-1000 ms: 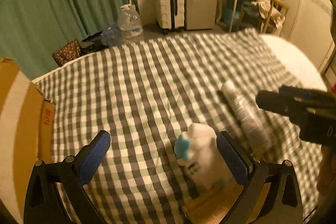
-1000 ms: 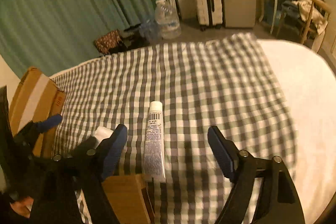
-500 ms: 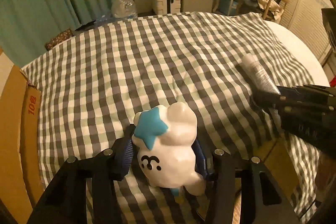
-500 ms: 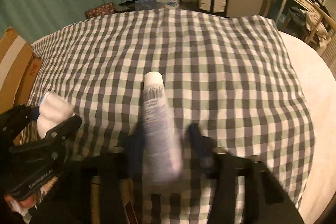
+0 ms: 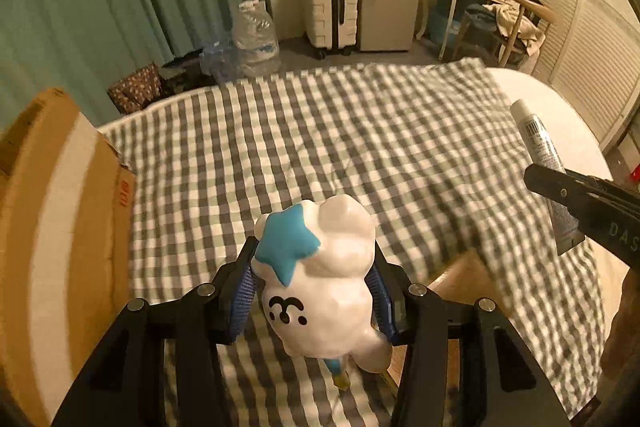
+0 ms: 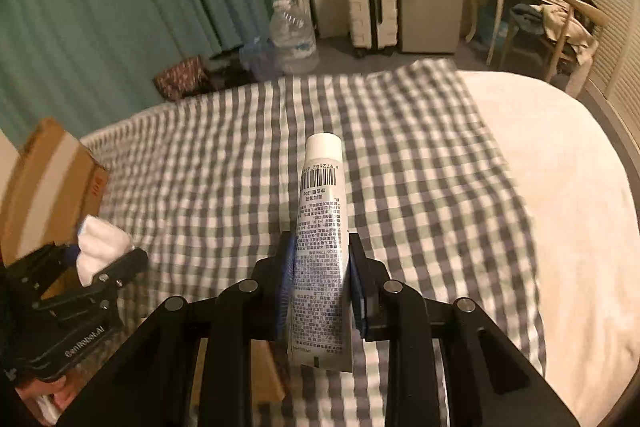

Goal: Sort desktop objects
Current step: 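Grasp the white plush star figure with the left tool while the right grasps the white squeeze tube, then carry the plush figure and squeeze tube with both tools over the box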

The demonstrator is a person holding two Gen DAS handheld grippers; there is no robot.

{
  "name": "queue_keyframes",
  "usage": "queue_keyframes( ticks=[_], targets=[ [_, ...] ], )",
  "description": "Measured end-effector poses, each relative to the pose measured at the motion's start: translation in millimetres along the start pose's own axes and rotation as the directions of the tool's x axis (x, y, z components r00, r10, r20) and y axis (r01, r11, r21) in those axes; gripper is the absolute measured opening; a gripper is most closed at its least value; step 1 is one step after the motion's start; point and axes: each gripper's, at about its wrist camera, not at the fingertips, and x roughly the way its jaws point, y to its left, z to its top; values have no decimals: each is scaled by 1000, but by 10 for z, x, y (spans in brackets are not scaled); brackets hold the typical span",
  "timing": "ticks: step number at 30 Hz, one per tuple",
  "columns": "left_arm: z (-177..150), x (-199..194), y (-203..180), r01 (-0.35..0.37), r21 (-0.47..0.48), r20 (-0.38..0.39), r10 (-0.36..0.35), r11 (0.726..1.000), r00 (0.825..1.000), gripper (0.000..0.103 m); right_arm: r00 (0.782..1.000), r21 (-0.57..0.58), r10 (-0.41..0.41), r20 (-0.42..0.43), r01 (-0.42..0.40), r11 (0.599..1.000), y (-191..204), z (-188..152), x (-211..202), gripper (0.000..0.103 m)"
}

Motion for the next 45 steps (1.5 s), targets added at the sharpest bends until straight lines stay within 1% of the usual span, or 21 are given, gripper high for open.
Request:
queue_keyframes(
  ticks=[5, 11, 18, 20, 26, 33, 36, 41, 45],
  targets=[
    [70, -391, -66, -3, 1, 52, 3, 1000, 999, 51, 999, 33, -1, 49, 0, 999, -25, -90, -413, 25],
    [110, -904, -99, 5, 12, 126, -6, 1000, 992, 51, 994, 84, -31, 109, 22, 996, -34, -149, -950, 25],
    [160, -1471, -19, 4, 24, 229, -9, 1000, 973, 51, 980, 96, -40, 194, 22, 995, 171, -148, -1474, 25],
    [135, -1645, 66, 3, 21, 257, -8, 1000, 966, 51, 976, 95, -39, 215, 19, 995, 242, -137, -1604, 25],
    [116, -2005, 372, 3, -15, 319, 2, 1000, 948, 51, 960, 65, -37, 277, 19, 998, 491, -75, -1979, 25],
    [71, -2209, 811, -6, -62, 359, 28, 998, 933, 51, 947, 36, -25, 319, 14, 999, 789, -52, -2210, 25],
    [41, -2247, 950, -14, -80, 364, 42, 997, 930, 51, 946, 19, -7, 323, 1, 1000, 905, -25, -2230, 25],
    [-19, -2282, 1293, -39, -120, 368, 81, 992, 926, 51, 945, -28, 24, 327, -16, 999, 1188, 35, -2193, 25],
    [-98, -2261, 1570, -77, -148, 361, 126, 986, 924, 51, 944, -57, 65, 325, -49, 997, 1456, 83, -2116, 25]
  ],
)
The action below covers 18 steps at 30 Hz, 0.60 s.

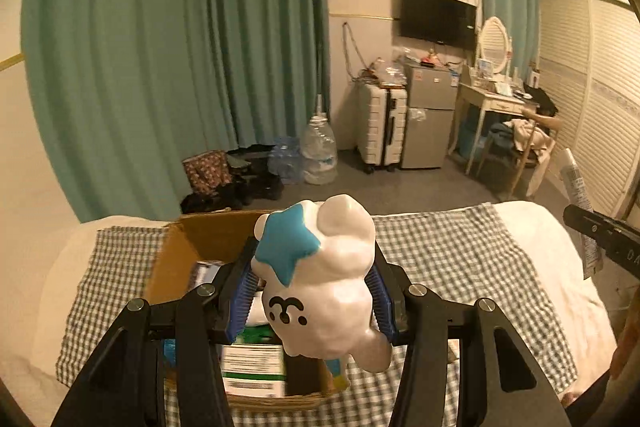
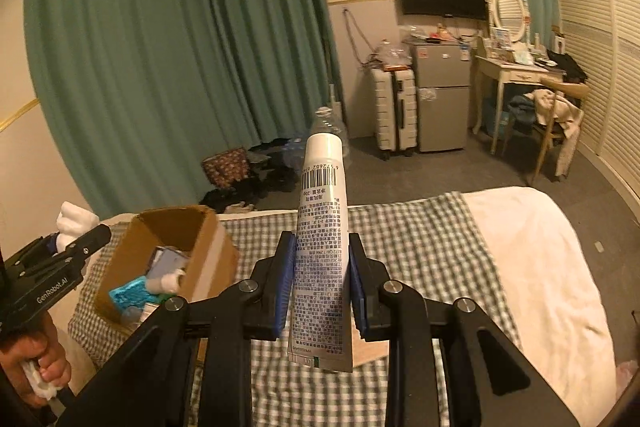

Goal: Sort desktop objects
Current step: 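Carry the plush figure and squeeze tube with both tools over the box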

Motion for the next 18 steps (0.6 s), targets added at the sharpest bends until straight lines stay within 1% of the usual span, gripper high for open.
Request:
queue_keyframes(
  ticks=[7, 14, 18],
  targets=[
    [-97, 127, 494, -69, -33, -22, 69, 997, 997, 51, 995, -59, 98, -20, -99, 993, 562, 16, 262, 25],
    [-245, 328, 904, -111, -61, -64, 108, 992, 992, 51, 978, -114, 192, -80, -200, 973, 1211, -58, 669, 25],
    [-360, 488, 1112, -126, -77, -99, 118, 989, 988, 51, 967, -137, 227, -119, -243, 960, 1553, -132, 934, 25]
  ],
)
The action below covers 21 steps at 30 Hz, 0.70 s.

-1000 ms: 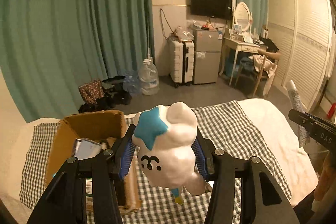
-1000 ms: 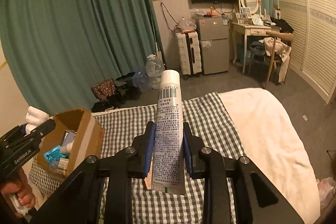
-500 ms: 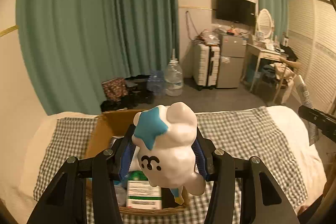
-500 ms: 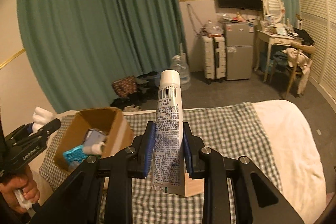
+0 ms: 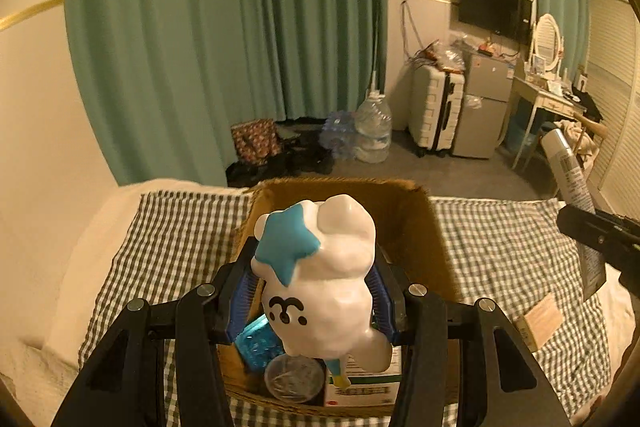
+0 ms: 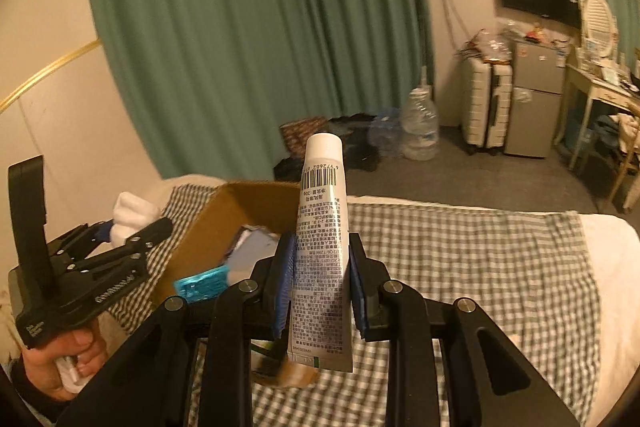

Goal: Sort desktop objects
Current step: 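Carry the plush figure and squeeze tube with both tools over the box, then open both tools to drop the plush figure and squeeze tube into the box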

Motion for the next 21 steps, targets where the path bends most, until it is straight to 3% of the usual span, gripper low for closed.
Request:
queue_keyframes(
  ticks=[6, 16, 18, 19, 20, 21],
  targets=[
    [-73, 374, 132, -9, 1, -52, 9, 1000, 999, 51, 996, -37, 54, -64, -57, 998, 308, -73, 533, 25],
    [-107, 850, 167, -31, 11, -129, 33, 999, 991, 54, 983, -60, 78, -165, -89, 994, 381, -187, 1272, 26],
    [-93, 856, 157, -37, 12, -131, 38, 999, 991, 63, 987, -80, 58, -153, -71, 994, 378, -201, 1291, 39],
    [-76, 838, 153, -45, 11, -125, 46, 999, 991, 72, 989, -88, 49, -141, -62, 994, 381, -211, 1277, 58],
    [-60, 823, 153, -51, 10, -119, 52, 999, 992, 74, 992, -91, 43, -116, -54, 994, 408, -229, 1228, 69],
    [-48, 798, 150, -58, 7, -112, 58, 998, 992, 74, 994, -86, 40, -98, -49, 995, 378, -232, 1187, 70]
  ],
)
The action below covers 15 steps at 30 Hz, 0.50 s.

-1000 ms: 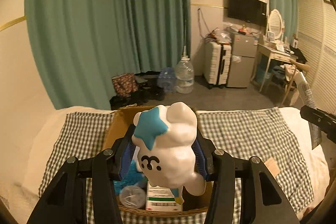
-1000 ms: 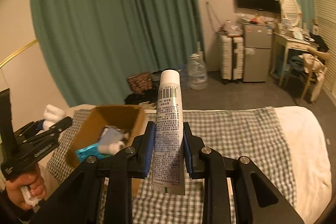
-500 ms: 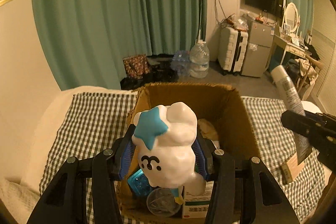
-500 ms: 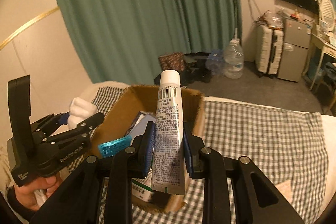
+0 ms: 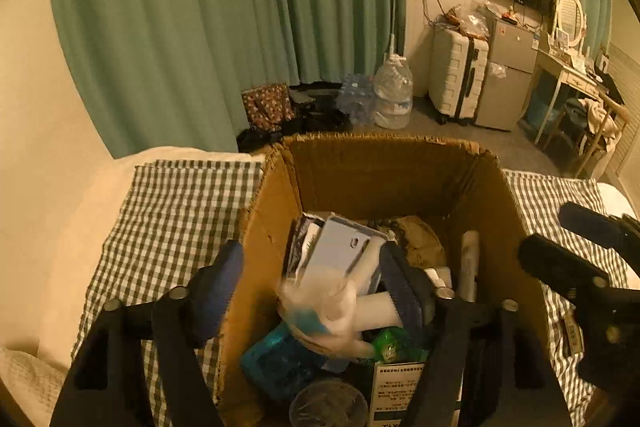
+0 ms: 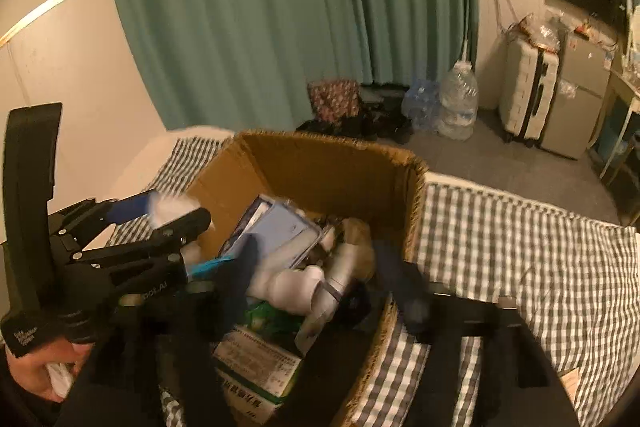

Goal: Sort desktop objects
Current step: 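Open both tools to drop the plush figure and squeeze tube into the box, then move the left tool down to the printed leaflet card on the bedspread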

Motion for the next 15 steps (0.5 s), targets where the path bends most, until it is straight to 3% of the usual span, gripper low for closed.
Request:
queue_keyframes(
  ticks=[6, 9, 11, 15],
  targets=[
    [97, -299, -74, 9, -5, 41, -8, 1000, 999, 75, 999, 67, -30, 32, 28, 997, -201, 54, -255, 70],
    [149, -551, -172, 15, 1, 86, -15, 1000, 996, 85, 997, 93, -54, 54, 49, 994, -361, 54, -528, 72],
    [186, -739, -279, 29, -1, 117, -28, 1000, 993, 85, 994, 99, -78, 72, 71, 993, -466, 43, -734, 75],
    [206, -1005, -530, 75, 3, 170, -74, 997, 983, 103, 988, 103, -122, 98, 111, 988, -724, -50, -1095, 82]
  ],
)
